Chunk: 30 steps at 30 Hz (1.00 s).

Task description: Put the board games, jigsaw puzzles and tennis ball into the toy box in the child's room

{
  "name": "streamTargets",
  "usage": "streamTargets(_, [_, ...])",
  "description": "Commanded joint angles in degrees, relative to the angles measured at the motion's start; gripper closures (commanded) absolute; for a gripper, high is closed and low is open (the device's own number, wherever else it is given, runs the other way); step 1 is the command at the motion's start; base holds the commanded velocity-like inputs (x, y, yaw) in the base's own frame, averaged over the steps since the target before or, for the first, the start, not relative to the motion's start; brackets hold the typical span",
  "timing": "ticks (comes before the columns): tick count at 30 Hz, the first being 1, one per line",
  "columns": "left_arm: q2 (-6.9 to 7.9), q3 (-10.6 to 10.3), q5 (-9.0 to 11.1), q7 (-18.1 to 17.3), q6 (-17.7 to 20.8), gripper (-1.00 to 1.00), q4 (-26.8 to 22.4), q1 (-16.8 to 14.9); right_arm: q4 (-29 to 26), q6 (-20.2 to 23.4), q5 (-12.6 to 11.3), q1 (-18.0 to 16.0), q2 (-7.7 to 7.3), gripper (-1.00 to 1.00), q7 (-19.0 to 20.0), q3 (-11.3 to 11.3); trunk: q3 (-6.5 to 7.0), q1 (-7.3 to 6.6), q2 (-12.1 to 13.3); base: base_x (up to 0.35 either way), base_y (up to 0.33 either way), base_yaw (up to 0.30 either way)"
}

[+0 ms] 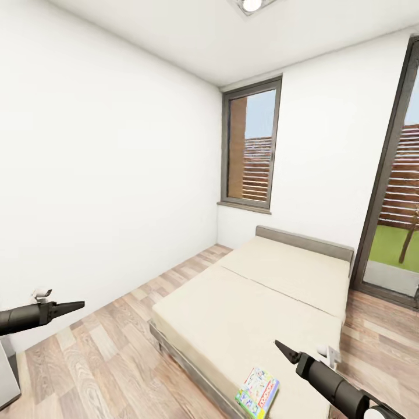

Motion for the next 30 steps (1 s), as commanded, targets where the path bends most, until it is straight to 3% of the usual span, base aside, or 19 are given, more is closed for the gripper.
streamTargets(1, [0.01,0.0,0.0,-0.2,0.6,-1.0,0.0,0.0,0.0,0.4,-0.3,0.0,0.01,-1.0,0.1,-0.1,0.04,0.02,0.0,0.0,0.0,-0.257])
streamTargets(13, [0.01,0.0,0.0,-0.2,0.6,-1.0,0.0,0.0,-0.1,0.4,-0.2,0.0,0.01,-1.0,0.1,-0.1,0.34,0.02,0.0,0.0,0.0,-0.135])
streamTargets(30, [0.01,0.0,0.0,-0.2,0.6,-1.0,0.0,0.0,0.8,0.5,-0.4,0.0,-0.01,-1.0,0.1,-0.3,-0.8,0.02,0.0,0.0,0.059,-0.152])
